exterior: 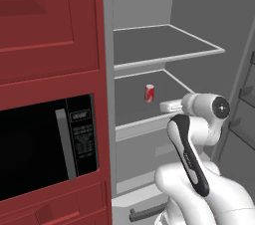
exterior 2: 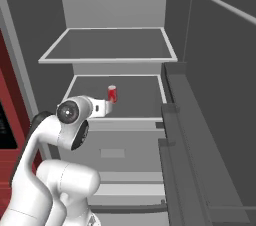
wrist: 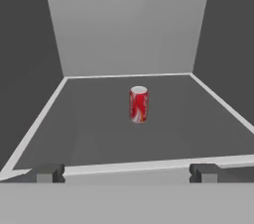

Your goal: Open the fridge, grab two sodas, and place both sodas inside the bowl with ice on the dining counter.

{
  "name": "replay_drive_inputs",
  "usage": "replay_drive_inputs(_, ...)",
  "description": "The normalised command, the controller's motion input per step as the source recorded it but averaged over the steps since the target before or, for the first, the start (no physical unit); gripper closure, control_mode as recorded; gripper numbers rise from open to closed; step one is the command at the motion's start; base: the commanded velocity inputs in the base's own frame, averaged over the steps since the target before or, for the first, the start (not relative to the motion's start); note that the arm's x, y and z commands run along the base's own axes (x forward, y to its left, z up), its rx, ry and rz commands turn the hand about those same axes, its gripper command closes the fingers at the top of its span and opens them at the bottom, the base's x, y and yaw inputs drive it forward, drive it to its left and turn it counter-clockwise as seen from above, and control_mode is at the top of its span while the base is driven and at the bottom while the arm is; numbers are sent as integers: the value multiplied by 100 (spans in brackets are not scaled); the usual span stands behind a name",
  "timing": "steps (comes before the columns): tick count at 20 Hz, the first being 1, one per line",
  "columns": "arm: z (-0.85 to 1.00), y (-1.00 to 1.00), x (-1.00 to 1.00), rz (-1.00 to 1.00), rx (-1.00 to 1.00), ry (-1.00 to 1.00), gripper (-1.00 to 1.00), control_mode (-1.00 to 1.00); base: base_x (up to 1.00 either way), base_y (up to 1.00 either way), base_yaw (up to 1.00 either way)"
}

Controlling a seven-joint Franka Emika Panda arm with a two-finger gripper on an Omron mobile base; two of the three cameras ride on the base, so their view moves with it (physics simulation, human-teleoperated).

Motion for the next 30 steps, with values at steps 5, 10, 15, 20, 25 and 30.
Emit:
replay_drive_inputs(5, 0, 0, 13, 0, 0, -4, -100, -100, 0, 0, 0)
replay_drive_inputs(10, 0, 0, 33, 0, 0, -3, -100, -100, 0, 0, 0)
replay_drive_inputs(15, -7, 0, 45, 0, 0, 0, -100, -100, 0, 0, 0)
replay_drive_inputs(20, -8, 0, 40, 0, 0, 0, -100, -100, 0, 0, 0)
replay_drive_inputs(25, -2, 0, 47, 0, 0, 0, -100, -100, 0, 0, 0)
replay_drive_inputs(30, -9, 0, 51, 0, 0, 0, -100, -100, 0, 0, 0)
